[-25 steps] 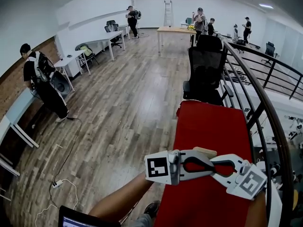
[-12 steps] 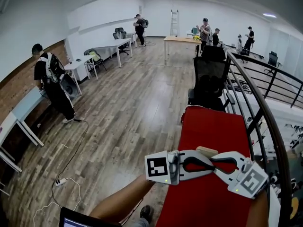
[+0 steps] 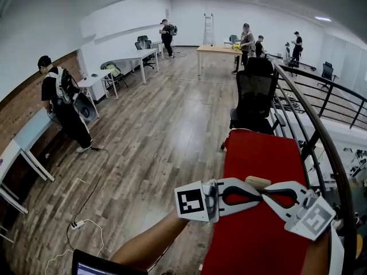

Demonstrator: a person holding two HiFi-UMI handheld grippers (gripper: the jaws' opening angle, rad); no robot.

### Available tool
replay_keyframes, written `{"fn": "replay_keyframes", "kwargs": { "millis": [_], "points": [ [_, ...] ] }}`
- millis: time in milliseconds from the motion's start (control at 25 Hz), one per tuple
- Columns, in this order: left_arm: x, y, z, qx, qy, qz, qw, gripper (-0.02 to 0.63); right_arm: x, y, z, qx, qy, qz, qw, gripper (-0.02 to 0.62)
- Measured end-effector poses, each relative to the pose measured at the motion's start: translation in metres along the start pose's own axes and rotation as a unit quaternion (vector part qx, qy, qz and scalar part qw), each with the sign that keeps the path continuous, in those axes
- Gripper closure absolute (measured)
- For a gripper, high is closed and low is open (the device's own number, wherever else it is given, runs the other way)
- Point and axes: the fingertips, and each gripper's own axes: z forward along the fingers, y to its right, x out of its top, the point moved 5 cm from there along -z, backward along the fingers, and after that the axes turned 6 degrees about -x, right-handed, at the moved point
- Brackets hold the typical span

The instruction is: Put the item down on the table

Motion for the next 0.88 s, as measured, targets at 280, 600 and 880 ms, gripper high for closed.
{"fn": "replay_keyframes", "kwargs": {
  "millis": [280, 600, 880],
  "points": [
    [0.039, 0.030, -0.039, -0.001, 0.022, 0.015, 0.9996, 0.603, 0.054, -0.037, 0.012, -0.012, 0.002, 0.011, 1.000, 0.591],
    [0.090, 0.068, -0.094, 0.029, 0.049, 0.030, 0.9979, 0.603, 0.121, -0.079, 0.030, 0.003, -0.005, -0.006, 1.000, 0.591],
    [0.117, 0.094, -0.157, 0.051, 0.053, 0.035, 0.9967, 0.603, 0.177, -0.116, 0.079, 0.030, -0.004, -0.034, 0.999, 0.591]
  ]
}}
